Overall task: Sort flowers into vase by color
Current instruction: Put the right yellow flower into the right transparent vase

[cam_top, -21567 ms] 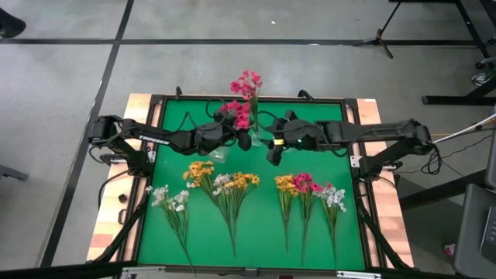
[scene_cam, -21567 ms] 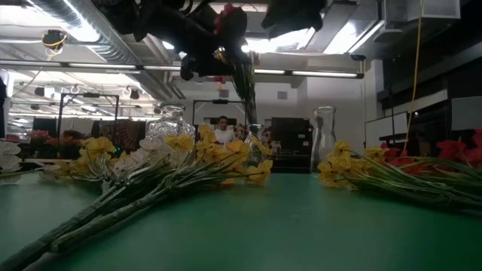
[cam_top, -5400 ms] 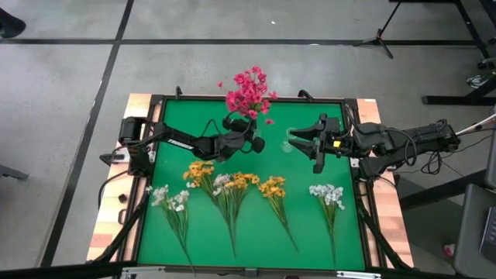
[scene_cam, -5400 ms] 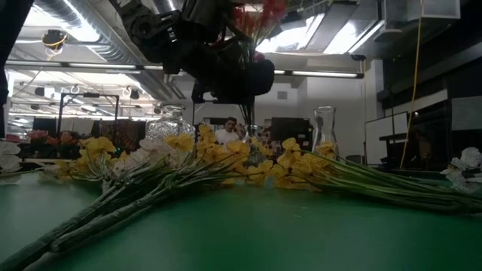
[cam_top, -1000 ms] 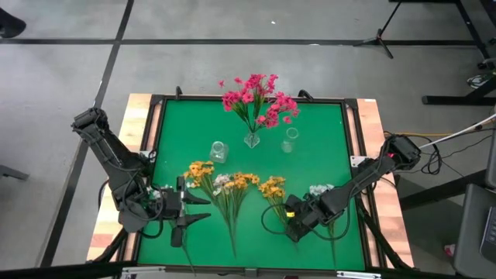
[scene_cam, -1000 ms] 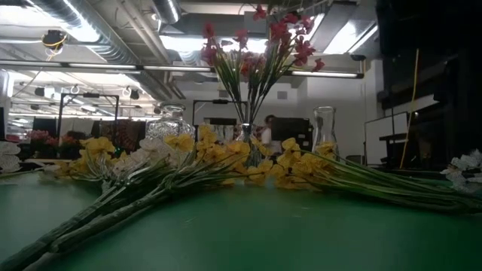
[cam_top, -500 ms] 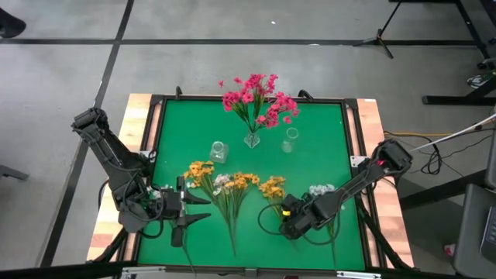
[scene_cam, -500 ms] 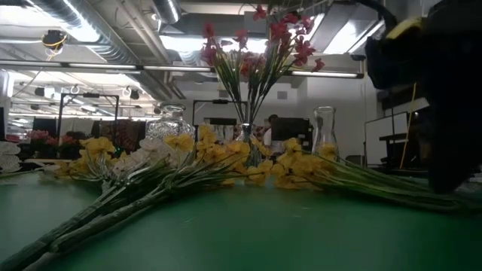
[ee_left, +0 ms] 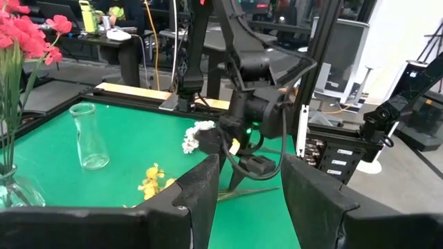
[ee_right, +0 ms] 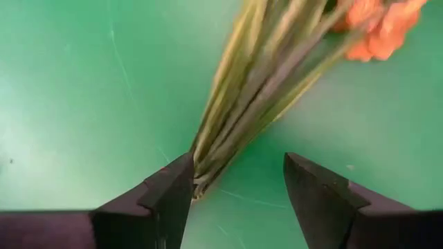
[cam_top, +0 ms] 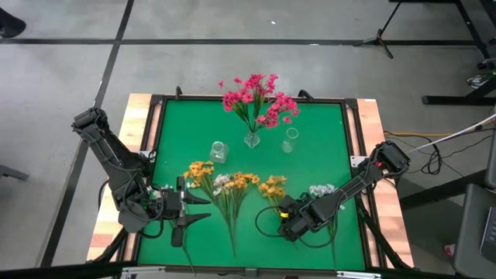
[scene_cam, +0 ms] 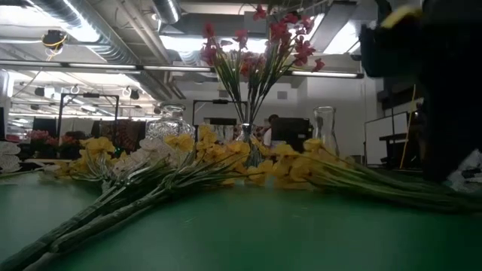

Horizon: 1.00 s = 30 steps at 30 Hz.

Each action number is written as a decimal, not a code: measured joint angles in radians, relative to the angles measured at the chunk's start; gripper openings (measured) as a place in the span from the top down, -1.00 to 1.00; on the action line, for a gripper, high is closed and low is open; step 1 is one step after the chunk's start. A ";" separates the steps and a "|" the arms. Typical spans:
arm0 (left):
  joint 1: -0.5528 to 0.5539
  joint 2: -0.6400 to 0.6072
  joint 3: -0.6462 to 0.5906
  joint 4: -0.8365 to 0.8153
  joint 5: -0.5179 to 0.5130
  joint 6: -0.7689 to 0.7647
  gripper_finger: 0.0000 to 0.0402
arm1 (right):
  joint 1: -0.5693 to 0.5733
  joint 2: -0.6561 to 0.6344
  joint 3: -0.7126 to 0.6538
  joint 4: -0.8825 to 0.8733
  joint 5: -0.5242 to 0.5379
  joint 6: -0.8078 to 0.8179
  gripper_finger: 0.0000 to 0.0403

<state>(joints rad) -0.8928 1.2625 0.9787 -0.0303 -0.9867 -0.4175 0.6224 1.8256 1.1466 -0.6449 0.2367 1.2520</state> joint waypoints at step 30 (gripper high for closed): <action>0.003 0.000 0.000 -0.011 0.000 0.000 0.24 | -0.001 0.133 0.089 -0.057 0.079 0.095 0.14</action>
<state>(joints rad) -0.8902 1.2629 0.9783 -0.0418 -0.9871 -0.4171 0.6216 1.9591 1.2354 -0.7017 0.3157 1.3465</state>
